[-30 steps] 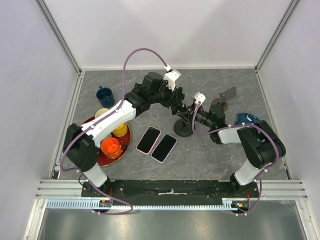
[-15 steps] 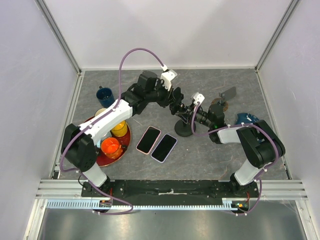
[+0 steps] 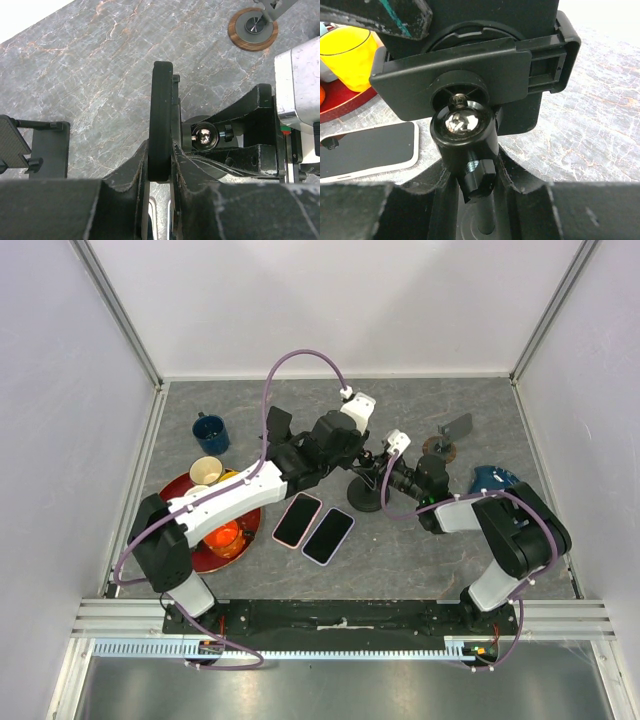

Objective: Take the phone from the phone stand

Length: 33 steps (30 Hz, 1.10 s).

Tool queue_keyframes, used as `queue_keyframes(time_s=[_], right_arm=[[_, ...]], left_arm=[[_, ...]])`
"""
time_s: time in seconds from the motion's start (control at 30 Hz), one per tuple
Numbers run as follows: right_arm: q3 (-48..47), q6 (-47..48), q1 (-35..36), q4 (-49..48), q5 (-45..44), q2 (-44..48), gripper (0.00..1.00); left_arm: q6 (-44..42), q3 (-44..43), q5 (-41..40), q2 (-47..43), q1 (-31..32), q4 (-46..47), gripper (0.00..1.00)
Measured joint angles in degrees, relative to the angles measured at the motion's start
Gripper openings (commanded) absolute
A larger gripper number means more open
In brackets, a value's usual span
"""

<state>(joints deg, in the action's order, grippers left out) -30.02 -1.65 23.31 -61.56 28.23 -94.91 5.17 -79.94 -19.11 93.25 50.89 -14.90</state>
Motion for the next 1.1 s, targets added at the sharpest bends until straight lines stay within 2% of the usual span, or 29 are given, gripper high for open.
queue_keyframes(time_s=[0.03,0.07,0.17,0.27,0.67,1.1], right_arm=[[0.0,0.02,0.0,0.52,0.07,0.28,0.43],[0.0,-0.09,0.0,1.33,0.04,0.61,0.52],[-0.02,-1.09,-0.5,5.64,-2.05,2.12,0.61],[-0.13,-1.11,-0.76,11.61,-3.32,5.05,0.64],[-3.65,0.02,-0.94,27.85,-1.73,12.07,0.66],[-4.74,-0.66,-1.36,25.22,1.79,16.55,0.65]], left_arm=[[0.0,0.09,-0.79,0.0,0.39,0.04,0.02],[0.02,0.15,-1.33,0.0,0.66,0.07,0.02],[0.33,0.79,-1.7,-0.31,1.62,0.17,0.02],[0.13,1.38,-2.05,-0.74,2.47,0.35,0.02],[-1.62,1.6,-2.29,-1.18,3.32,-0.11,0.02],[-1.57,1.6,-2.8,-1.18,3.61,-0.42,0.02]])
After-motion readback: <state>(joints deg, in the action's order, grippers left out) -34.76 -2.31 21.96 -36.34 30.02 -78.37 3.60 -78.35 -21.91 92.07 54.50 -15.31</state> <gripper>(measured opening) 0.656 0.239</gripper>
